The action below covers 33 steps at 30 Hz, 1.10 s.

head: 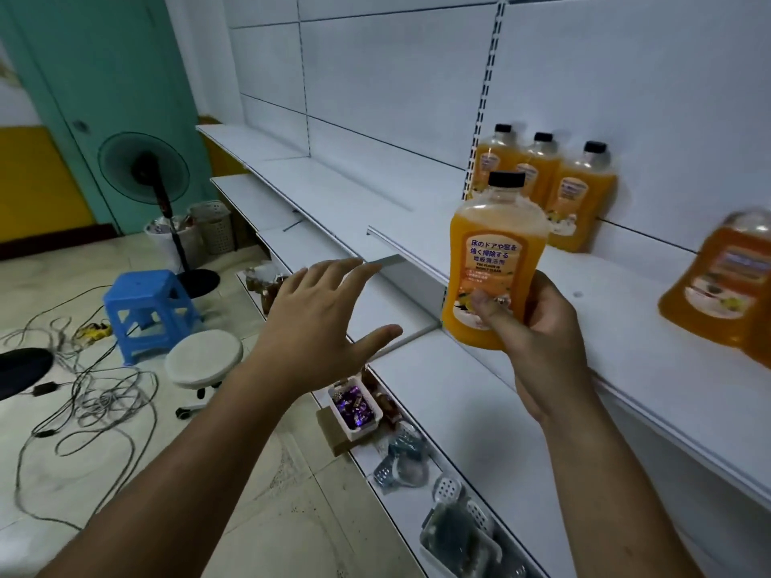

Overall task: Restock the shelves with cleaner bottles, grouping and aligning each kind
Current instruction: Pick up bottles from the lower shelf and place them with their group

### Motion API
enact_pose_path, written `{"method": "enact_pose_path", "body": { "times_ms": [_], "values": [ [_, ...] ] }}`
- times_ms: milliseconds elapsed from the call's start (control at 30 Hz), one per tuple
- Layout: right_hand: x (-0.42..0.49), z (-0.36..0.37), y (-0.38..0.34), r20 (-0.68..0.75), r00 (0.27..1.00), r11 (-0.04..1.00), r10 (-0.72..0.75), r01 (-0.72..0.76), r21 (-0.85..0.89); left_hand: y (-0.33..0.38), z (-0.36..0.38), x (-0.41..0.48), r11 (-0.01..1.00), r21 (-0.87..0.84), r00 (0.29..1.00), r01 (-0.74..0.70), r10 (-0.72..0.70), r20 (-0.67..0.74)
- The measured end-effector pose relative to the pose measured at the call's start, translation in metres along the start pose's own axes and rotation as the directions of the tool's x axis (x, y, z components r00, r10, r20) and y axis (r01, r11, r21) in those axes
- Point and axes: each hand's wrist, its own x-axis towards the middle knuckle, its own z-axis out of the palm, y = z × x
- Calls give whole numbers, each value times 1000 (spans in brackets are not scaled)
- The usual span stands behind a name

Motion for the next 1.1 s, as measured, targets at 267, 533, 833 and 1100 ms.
{"method": "enact_pose_path", "body": {
  "times_ms": [267, 533, 833, 1100],
  "values": [
    [93, 26, 30, -24, 996, 994, 91, -89, 67, -44, 34, 100, 996, -66, 998, -64, 64, -13],
    [159, 53, 50, -284, 954, 995, 93, -95, 4, -83, 91, 228, 928, -206, 951, -310, 304, -59],
    [207, 86, 39, -572, 817, 983, 76, -159, -96, -93, 132, 308, 764, -324, 812, -558, 583, -25],
    [256, 78, 27, -506, 861, 907, 53, -253, -337, -91, 153, 318, 702, -398, 774, -591, 633, -34]
  ]
}}
